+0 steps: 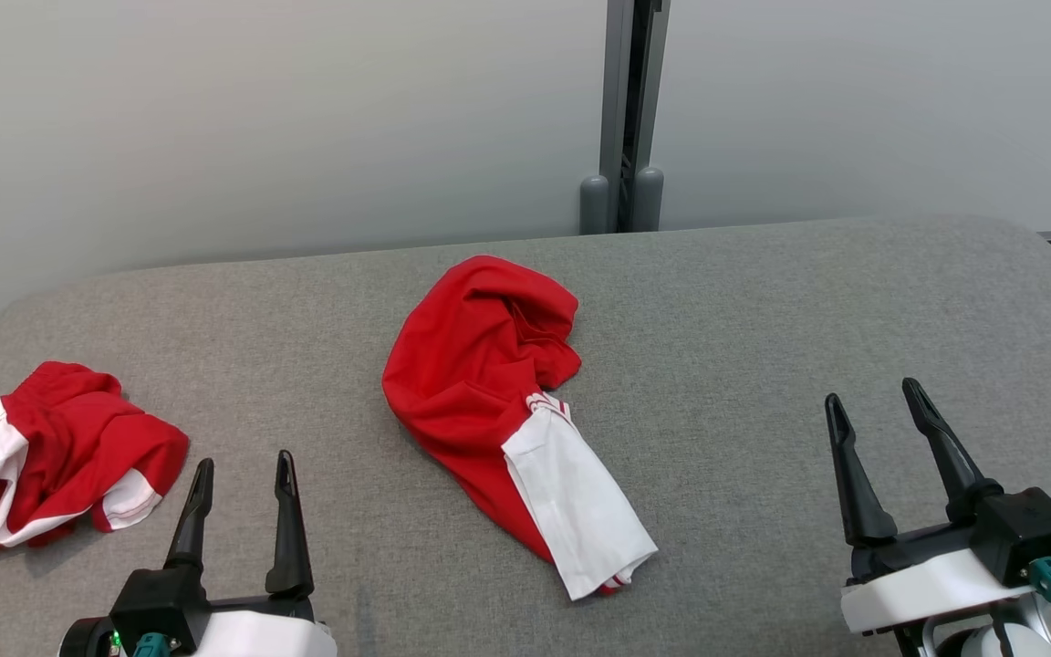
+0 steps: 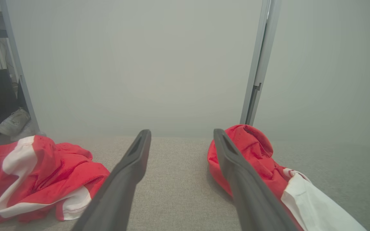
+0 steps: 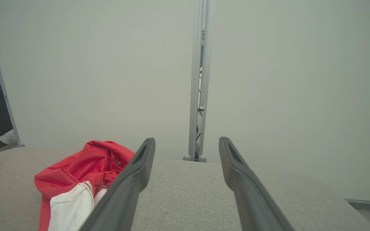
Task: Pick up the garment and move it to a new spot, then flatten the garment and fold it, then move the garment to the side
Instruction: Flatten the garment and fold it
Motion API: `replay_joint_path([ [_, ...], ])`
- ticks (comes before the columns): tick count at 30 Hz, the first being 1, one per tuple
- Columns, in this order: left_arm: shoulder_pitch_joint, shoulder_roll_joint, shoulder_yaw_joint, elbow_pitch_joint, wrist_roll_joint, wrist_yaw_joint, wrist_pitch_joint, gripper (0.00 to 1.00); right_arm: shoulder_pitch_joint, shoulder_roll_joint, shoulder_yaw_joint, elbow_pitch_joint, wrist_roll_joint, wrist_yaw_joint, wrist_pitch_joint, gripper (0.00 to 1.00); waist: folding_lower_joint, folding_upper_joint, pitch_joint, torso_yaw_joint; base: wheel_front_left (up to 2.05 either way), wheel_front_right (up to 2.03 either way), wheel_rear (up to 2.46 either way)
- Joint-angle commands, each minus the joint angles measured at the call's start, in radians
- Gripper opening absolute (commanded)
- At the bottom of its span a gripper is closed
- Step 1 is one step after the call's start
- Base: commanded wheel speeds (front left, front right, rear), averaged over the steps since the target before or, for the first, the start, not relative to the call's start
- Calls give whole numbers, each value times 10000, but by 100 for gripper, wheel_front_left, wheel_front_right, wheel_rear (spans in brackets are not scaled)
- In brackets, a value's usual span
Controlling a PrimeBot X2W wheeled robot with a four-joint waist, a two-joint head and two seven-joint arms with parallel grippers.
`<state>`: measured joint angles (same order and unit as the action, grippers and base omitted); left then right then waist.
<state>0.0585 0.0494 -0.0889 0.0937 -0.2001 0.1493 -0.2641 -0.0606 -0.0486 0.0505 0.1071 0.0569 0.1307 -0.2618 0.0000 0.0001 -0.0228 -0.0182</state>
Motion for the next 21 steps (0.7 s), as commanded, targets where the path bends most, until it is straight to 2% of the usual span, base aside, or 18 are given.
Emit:
replay_joint_path([
  [1,45,23,-15,-18,-48,30,-6,100,-3,-43,3,-4,36,1,-47,100,0,-1,0,14,0,0,0],
  [21,81,23,-98,-103,-46,113,-6,100,30,-43,33,28,51,1,-47,100,0,-1,38,77,0,0,0],
])
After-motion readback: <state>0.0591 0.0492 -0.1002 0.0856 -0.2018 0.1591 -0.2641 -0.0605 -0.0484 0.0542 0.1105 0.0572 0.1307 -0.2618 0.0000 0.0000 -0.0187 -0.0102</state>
